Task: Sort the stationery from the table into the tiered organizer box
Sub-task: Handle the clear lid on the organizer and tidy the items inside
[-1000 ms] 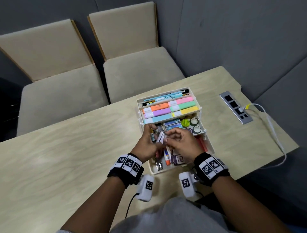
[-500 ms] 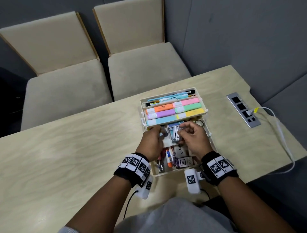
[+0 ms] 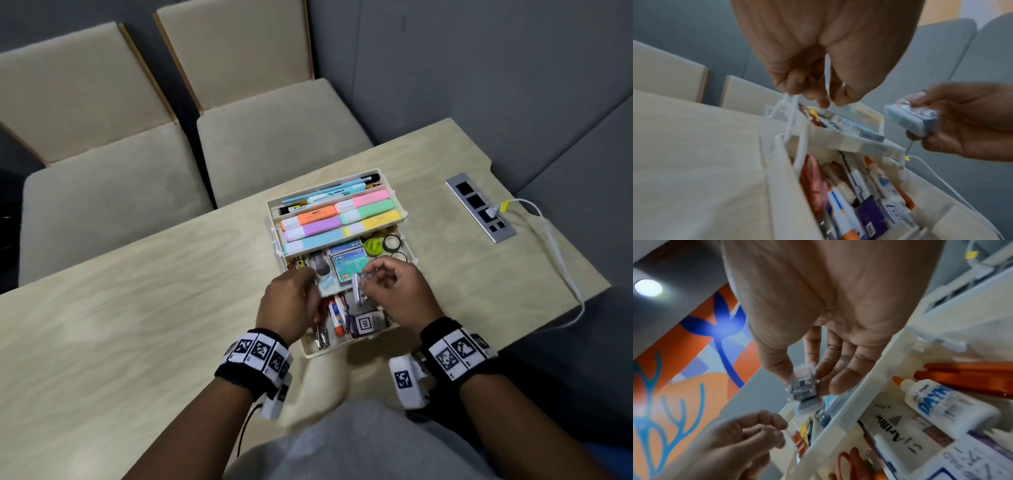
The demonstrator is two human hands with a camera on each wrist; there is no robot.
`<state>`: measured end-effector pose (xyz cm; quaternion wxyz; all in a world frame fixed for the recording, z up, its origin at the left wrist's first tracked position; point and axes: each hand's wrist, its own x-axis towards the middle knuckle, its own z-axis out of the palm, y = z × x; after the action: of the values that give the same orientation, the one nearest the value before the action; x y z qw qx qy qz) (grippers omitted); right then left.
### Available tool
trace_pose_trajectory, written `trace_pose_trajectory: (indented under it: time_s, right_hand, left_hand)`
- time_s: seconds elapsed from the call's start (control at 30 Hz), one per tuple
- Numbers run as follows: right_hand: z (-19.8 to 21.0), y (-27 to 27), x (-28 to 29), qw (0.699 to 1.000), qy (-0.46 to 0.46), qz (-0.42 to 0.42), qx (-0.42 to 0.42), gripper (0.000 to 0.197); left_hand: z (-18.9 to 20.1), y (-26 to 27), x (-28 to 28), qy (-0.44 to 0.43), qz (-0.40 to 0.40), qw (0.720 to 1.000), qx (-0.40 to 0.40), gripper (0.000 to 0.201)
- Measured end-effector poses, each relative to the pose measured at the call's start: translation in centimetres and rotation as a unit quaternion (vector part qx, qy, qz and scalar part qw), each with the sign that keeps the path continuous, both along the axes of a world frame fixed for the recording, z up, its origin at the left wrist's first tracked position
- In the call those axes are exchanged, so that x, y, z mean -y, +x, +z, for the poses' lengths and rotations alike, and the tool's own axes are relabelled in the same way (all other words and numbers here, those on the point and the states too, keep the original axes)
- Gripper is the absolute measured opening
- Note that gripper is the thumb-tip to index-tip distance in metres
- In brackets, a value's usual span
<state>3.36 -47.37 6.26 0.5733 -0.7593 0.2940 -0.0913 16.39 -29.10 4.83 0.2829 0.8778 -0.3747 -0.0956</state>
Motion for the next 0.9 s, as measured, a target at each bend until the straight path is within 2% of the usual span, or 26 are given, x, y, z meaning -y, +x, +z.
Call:
trace_pose_trajectory:
  time_s: [0.1,0.2,0.33,0.5,0.57,0.63,0.73,0.8,0.9]
  right_hand:
    - [-0.4,-0.7,-1.6,0.995,-0.021,0.091,-0.047,0.014]
    - [-1.7,0.0,-3.6,0.965,-0.109,0.178,-0.159,0.009]
    - [-3.8,2.0,-6.2,0.926,-0.216,0.171,-0.258,0.015]
    - [-4.2,3.2,-7.2,0.903,-0.263,0.188,-0.283,0.012]
    - [-4.2,3.3,-7.6,0.890,-0.277,0.213,-0.292,0.005]
    - [-3.7,3.2,-7.8,0.885,-0.281,0.226,-0.294,0.018]
    - [-2.0,2.7,-6.7,0.899,-0.304,0.206,-0.240,0.022]
    - [-0.4,2.2,-4.9,0.927,-0.267,0.182,-0.191,0.028]
    - [2.1,2.0,-0.6,0.967,-0.236,0.047,-0.086,0.023]
  left_hand:
    - [-0.3,0.3,-2.4,-0.041,0.074,0.996,0.014,0.013]
    - [-0.6,0.6,-4.0,-0.043,0.132,0.990,0.004,0.014]
    - [-0.1,1.8,-4.4,-0.054,0.159,0.984,-0.051,0.014]
    - [1.0,3.3,-3.2,-0.085,0.174,0.975,-0.105,0.015]
    - [1.1,3.6,-2.5,-0.068,0.174,0.977,-0.108,0.021]
    - [1.0,4.0,-1.9,-0.044,0.168,0.979,-0.109,0.033]
    - [1.4,4.8,-1.0,-0.034,0.166,0.978,-0.121,0.042]
    - [2.2,5.2,-0.3,-0.041,0.169,0.976,-0.128,0.038]
    - [2.8,5.8,0.7,-0.066,0.202,0.961,-0.174,0.035]
